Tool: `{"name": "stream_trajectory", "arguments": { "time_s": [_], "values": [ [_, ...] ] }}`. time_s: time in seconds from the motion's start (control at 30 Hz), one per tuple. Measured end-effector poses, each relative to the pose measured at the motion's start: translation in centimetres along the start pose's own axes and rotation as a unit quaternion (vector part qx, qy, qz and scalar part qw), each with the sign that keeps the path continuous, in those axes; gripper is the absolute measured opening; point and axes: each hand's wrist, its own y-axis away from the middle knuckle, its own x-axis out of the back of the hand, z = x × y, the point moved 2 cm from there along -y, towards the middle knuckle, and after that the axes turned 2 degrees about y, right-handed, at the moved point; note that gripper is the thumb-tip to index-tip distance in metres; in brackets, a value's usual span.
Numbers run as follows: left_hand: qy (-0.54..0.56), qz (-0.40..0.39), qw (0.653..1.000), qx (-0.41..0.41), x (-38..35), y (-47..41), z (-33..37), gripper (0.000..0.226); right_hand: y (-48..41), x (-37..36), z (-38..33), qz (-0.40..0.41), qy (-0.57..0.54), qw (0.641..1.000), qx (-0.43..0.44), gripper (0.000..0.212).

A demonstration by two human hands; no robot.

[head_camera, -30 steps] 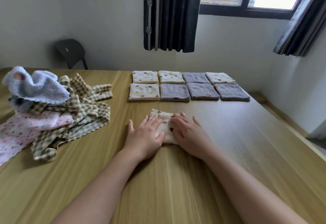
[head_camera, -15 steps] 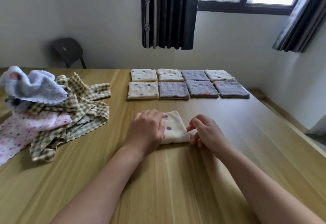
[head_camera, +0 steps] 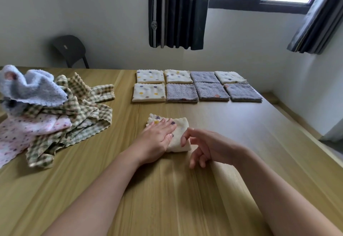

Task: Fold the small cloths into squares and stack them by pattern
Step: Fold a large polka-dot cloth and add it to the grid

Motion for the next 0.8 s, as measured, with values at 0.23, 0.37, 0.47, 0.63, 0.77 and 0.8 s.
{"name": "stream_trajectory", "arguments": {
  "time_s": [0.23, 0.37, 0.47, 0.63, 0.77, 0.8],
  "values": [
    [-0.003, -0.004, 1.0, -0.007, 0.06, 0.15, -0.1, 0.048, -0.44, -0.03, -0.14, 0.032, 0.064, 0.997, 0.021, 0.032],
    [0.002, -0.006, 1.0, -0.006, 0.08, 0.25, -0.14, 0.048, -0.17, -0.02, -0.45, 0.039, 0.097, 0.994, 0.032, 0.033],
    [0.003, -0.007, 1.0, -0.006, 0.04, 0.26, -0.05, 0.048, 0.08, -0.15, -0.42, 0.028, 0.1, 0.994, 0.03, 0.033],
    [0.0, -0.009, 1.0, -0.008, 0.09, 0.34, 0.05, 0.048, -0.2, -0.15, -0.31, 0.023, 0.077, 0.996, 0.047, 0.038],
    [-0.005, -0.011, 1.0, -0.007, 0.1, 0.33, 0.12, 0.048, -0.1, 0.21, -0.36, 0.021, 0.098, 0.994, 0.051, 0.036],
    [-0.007, -0.013, 1.0, -0.007, 0.09, 0.33, 0.11, 0.048, -0.02, 0.26, -0.39, 0.015, 0.098, 0.994, 0.051, 0.035]
  ]
}}
